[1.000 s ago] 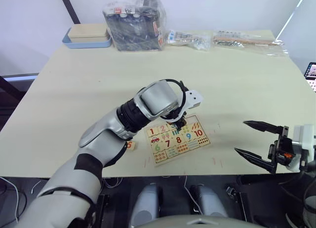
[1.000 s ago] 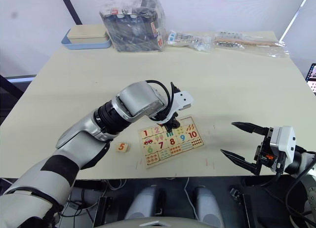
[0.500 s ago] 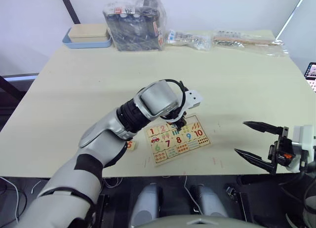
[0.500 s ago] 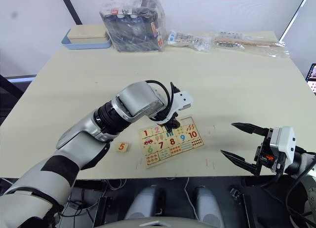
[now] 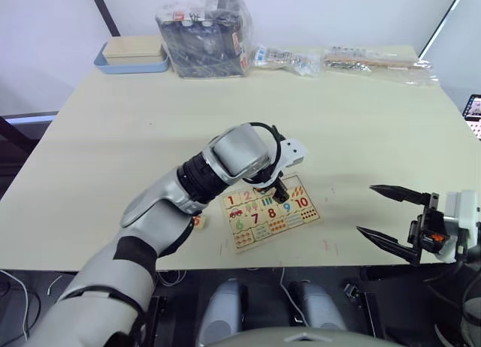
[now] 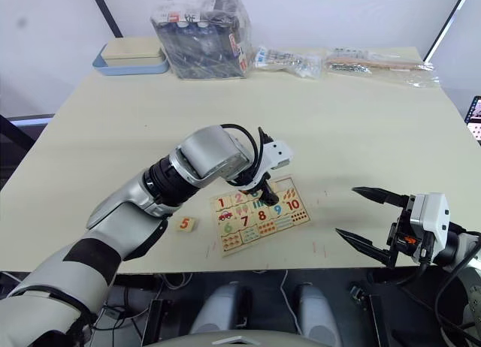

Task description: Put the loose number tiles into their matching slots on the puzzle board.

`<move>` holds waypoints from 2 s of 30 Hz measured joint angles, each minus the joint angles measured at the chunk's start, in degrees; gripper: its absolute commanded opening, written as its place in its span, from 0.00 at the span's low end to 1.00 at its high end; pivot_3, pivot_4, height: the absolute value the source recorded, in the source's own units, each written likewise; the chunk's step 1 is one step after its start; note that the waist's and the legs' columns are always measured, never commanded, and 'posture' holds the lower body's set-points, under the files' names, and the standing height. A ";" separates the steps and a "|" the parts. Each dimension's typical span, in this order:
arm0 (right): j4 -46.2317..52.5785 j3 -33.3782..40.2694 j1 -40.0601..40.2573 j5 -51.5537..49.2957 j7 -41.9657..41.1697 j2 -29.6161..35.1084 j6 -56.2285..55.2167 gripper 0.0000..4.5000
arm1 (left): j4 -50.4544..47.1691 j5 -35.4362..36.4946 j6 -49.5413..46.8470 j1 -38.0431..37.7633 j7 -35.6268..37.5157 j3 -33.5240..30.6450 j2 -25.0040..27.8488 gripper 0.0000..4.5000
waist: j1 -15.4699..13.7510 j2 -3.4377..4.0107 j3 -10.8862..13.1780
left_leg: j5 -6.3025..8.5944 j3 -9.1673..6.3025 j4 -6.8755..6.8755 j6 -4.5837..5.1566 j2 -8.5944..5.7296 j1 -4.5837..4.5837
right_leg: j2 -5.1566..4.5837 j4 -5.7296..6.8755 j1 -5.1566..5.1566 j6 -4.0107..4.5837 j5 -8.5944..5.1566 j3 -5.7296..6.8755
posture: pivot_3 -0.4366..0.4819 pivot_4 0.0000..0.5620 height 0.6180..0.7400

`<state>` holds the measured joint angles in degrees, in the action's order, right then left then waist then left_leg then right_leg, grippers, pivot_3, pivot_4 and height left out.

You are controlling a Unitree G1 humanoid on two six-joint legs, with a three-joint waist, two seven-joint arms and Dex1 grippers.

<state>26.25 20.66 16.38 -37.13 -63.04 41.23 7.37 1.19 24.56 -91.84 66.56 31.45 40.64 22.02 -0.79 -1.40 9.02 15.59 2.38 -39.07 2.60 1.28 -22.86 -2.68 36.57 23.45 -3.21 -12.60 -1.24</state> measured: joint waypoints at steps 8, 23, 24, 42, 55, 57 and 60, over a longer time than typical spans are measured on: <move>-0.12 -0.25 -0.25 0.44 0.00 -0.64 -0.10 1.00 | -5.62 2.85 15.32 -6.23 8.05 -14.21 8.75 0.98 | -0.09 0.04 -0.02 | -0.01 0.01 -0.01 -0.01 0.02 0.02 | -0.07 0.05 0.01 0.01 -0.01 0.02 | 0.48 0.27 1.00; -1.48 -1.69 -1.75 0.76 -0.42 -0.83 -0.12 1.00 | 7.97 -8.46 53.90 -13.64 28.00 -12.77 10.61 0.42 | -0.09 0.03 -0.02 | 0.02 0.10 -0.08 0.04 -0.03 0.00 | -0.05 0.05 -0.01 0.00 0.00 0.01 | 0.48 0.27 1.00; -1.47 -1.69 -1.62 0.76 -0.42 -0.83 -0.11 1.00 | 9.07 -9.46 55.47 -13.92 28.58 -12.53 10.15 0.31 | -0.08 0.03 -0.02 | 0.03 0.09 -0.08 0.04 -0.03 0.00 | -0.04 0.05 -0.01 0.00 0.00 0.01 | 0.48 0.27 1.00; -1.46 -1.66 -0.41 0.75 -0.27 -0.83 -0.11 1.00 | 12.63 -19.09 65.06 -19.28 32.57 -11.30 5.76 0.01 | -0.06 0.03 -0.02 | 0.04 0.09 -0.11 0.07 -0.01 -0.01 | -0.04 0.08 -0.01 -0.01 0.00 0.00 | 0.48 0.27 1.00; -1.32 -1.66 -0.13 0.76 -0.20 -0.83 -0.11 1.00 | 9.13 -22.26 65.00 -22.59 33.01 -11.50 6.37 0.01 | -0.07 0.04 -0.04 | 0.04 0.08 -0.12 0.07 0.00 0.03 | -0.05 0.12 -0.01 -0.01 -0.01 0.01 | 0.48 0.27 1.00; -1.32 -1.66 -0.11 0.76 -0.17 -0.83 -0.11 1.00 | 8.71 -21.97 63.76 -23.42 32.01 -13.04 5.52 0.01 | -0.08 0.04 -0.03 | 0.04 0.08 -0.12 0.07 0.00 0.03 | -0.05 0.12 -0.02 -0.01 -0.01 0.01 | 0.48 0.27 1.00; -1.32 -1.68 -0.10 0.85 -0.05 -0.84 -0.13 1.00 | 8.21 -19.78 61.51 -24.75 30.42 -16.04 4.28 0.01 | -0.04 0.04 -0.03 | 0.04 0.07 -0.13 0.07 0.01 0.00 | -0.05 0.13 0.00 -0.01 -0.01 0.01 | 0.48 0.27 1.00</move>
<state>24.94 18.98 16.28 -36.28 -63.09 40.39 7.24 9.40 4.78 -30.33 41.80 61.87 24.59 26.30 -0.83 -1.36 8.99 15.63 2.44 -39.20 2.68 1.29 -22.86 -2.73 36.70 23.45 -3.23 -12.61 -1.23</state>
